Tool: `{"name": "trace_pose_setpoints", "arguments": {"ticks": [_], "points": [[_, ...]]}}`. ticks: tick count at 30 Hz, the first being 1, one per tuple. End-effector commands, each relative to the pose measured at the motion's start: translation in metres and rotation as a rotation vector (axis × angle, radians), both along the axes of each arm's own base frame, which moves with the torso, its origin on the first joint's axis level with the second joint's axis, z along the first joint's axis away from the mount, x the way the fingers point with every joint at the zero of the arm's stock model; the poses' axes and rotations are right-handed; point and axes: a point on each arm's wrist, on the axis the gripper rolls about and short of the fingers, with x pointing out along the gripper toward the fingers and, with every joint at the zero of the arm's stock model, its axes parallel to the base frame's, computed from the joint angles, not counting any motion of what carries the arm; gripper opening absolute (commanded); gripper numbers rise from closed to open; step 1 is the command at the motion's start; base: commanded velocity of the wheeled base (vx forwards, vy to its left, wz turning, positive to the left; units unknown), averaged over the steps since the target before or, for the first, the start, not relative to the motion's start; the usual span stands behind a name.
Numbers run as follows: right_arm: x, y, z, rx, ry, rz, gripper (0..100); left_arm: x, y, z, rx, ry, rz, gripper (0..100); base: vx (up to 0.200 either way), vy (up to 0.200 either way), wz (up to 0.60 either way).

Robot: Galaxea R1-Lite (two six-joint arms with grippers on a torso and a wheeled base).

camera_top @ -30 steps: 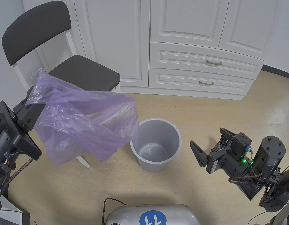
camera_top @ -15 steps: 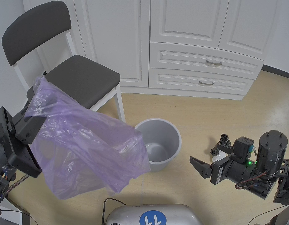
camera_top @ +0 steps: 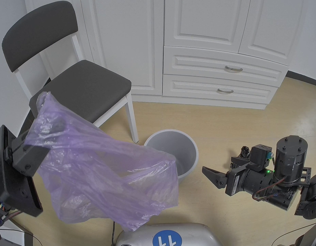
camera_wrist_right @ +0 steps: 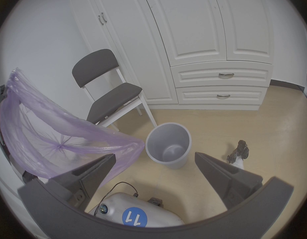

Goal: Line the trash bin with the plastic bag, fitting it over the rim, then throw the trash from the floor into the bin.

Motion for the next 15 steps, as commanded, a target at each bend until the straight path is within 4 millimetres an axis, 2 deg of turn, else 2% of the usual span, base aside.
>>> {"name": "trace_pose_setpoints", "arguments": {"ticks": [1, 9, 15], "points": [[0.007, 0.001, -0.010, -0.015, 0.036, -0.004, 100, -0.007, 0.005, 0.003, -0.027, -0.010, -0.060, 0, 0.000, 0.000, 0.00], [0.014, 0.006, -0.020, 0.007, 0.084, -0.011, 100, -0.017, 0.009, 0.004, -0.059, -0.005, -0.167, 0, 0.000, 0.000, 0.00], [0.018, 0.009, -0.018, 0.037, 0.093, -0.020, 100, -0.021, 0.012, 0.003, -0.055, -0.019, -0.204, 0, 0.000, 0.000, 0.00]]}}
